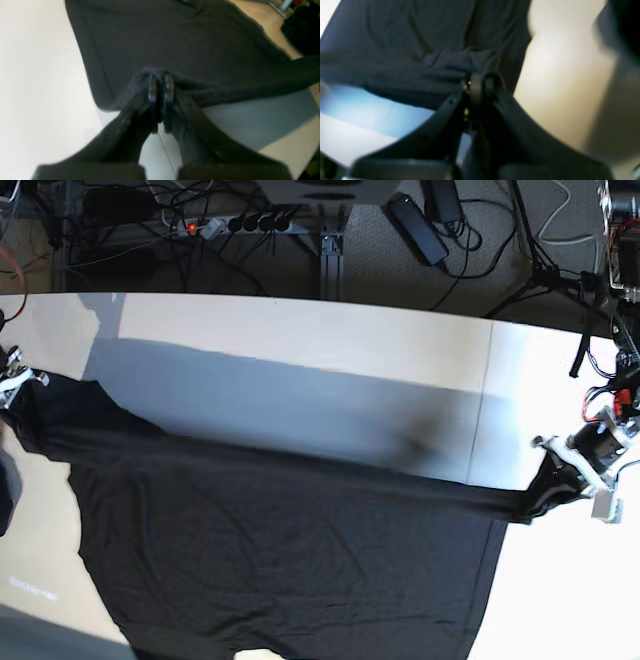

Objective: Fold the T-shirt properly
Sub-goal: 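Lift the shoulder edge with both grippers and carry it toward the hem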

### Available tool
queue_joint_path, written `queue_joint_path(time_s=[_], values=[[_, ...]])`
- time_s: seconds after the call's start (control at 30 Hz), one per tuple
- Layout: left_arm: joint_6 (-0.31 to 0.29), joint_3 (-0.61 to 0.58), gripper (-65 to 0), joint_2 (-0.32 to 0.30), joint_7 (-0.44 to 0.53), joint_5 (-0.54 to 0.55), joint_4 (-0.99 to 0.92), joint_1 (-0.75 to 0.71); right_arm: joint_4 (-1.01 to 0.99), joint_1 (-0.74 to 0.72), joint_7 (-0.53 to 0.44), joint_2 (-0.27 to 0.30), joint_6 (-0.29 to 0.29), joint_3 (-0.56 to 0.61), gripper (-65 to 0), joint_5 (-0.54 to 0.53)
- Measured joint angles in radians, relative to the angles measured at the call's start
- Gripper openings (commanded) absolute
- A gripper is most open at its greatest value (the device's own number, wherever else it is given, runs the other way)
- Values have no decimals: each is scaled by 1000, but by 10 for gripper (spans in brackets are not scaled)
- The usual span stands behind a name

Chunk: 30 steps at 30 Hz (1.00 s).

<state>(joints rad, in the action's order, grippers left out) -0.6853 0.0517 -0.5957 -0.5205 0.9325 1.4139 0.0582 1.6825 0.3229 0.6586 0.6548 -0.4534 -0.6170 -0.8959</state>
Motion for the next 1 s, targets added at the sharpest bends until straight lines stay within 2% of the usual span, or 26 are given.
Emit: queue_joint_path(time_s=[0.17,0.3,0.43,0.53,0.67,0.77,0.87,1.0], values=[[-1,0,-650,26,23,-9,-137,100,-56,-94,0,65,-1,47,-650,14],[-2,-18,-650,67,36,-37,-277,223,-138,-197,-1,89,-2,162,-650,53],[-3,-67,-650,103,109,-130,-396,321,-220,-320,-1,84,-2,303,-650,103],[-3,-101,-650,120,126,-182,-472,380,-290,-427,0,82,-2,370,-650,134],[-3,-111,-650,138,156,-215,-557,448,-389,-568,-8,88,-2,447,-650,189],[-3,-111,-650,153,205,-264,-631,485,-458,-649,-13,87,-3,542,-650,213],[-3,-111,-650,167,207,-287,-708,512,-515,-716,-9,81,-3,639,-650,242],[-3,-111,-650,183,244,-320,-766,544,-572,-803,-59,59,-3,716,-650,298]])
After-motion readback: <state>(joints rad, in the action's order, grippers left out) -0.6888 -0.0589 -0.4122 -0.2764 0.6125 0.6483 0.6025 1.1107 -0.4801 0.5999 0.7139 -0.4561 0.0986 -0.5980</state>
